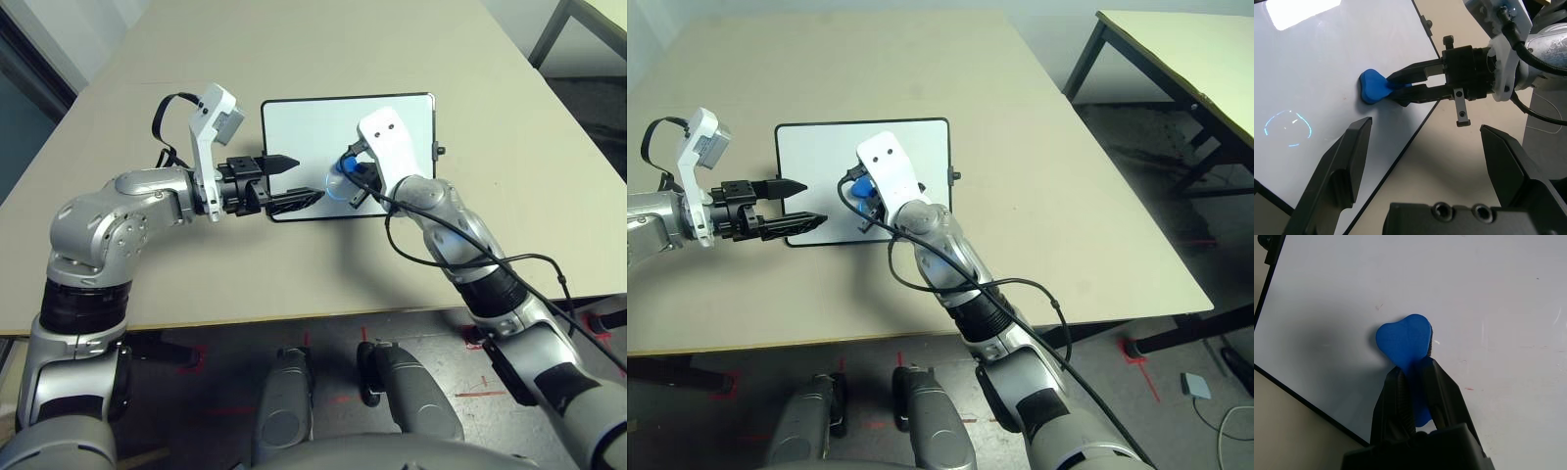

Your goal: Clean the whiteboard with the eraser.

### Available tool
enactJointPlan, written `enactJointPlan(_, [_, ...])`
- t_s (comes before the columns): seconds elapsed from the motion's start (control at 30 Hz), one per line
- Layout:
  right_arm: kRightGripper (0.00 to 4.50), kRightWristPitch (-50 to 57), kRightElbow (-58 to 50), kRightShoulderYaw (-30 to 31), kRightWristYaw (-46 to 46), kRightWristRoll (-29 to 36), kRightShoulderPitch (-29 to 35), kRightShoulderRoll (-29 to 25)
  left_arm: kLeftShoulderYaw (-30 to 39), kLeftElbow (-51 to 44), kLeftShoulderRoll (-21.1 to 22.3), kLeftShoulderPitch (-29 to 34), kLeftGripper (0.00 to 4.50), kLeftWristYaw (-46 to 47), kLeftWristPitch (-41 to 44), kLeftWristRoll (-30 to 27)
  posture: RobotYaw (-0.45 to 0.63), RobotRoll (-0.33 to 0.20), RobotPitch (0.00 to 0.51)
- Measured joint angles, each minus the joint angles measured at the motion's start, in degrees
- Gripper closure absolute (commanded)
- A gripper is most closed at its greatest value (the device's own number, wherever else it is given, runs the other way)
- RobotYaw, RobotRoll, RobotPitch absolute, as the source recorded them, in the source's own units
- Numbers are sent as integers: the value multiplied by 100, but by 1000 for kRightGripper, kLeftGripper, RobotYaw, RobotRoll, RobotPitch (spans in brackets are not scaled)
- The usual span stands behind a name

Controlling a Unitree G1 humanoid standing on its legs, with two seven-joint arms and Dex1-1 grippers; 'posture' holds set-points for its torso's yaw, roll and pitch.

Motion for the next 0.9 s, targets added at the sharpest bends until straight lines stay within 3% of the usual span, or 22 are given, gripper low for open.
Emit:
enactJointPlan(0.53, [4116,15,-64,-444,32,17,98,-860,-17,-1,0,-21,0,-30,-4,6,32,0,199])
enactJointPlan(0.9, [4116,27,-59,-661,-1,40,168,-1017,-33,35,-2,-69,0,-92,-11,19,35,0,198])
